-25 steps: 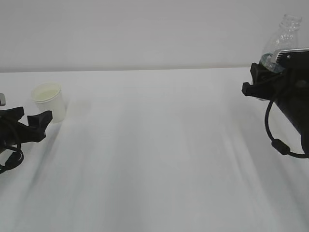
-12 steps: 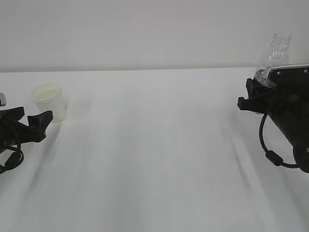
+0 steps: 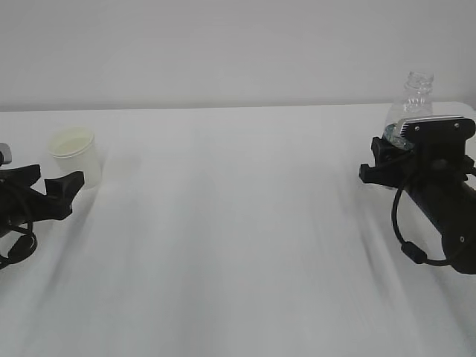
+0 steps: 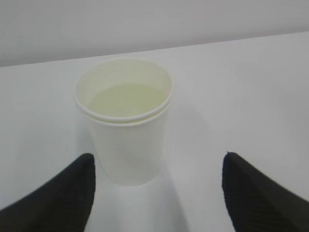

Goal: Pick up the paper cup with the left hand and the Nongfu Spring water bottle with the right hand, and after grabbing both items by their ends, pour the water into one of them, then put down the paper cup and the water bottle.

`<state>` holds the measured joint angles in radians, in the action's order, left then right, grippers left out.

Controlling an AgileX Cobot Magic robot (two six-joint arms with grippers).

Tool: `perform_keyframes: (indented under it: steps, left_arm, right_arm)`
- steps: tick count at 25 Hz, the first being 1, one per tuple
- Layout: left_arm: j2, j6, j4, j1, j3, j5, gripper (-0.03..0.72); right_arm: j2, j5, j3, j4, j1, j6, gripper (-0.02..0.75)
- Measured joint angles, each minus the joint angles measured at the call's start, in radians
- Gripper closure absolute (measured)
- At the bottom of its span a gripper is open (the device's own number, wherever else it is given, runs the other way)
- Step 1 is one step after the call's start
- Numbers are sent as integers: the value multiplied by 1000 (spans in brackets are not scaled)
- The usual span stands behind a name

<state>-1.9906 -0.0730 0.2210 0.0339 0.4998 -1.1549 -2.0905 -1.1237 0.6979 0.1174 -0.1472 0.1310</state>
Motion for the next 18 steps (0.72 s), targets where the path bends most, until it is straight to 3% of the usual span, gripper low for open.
perform_keyframes:
  steps: [18]
  left_arm:
    - [0,0,8,0,0,0,100]
  right_arm:
    - [-39,28,73,-31,0,-11,332]
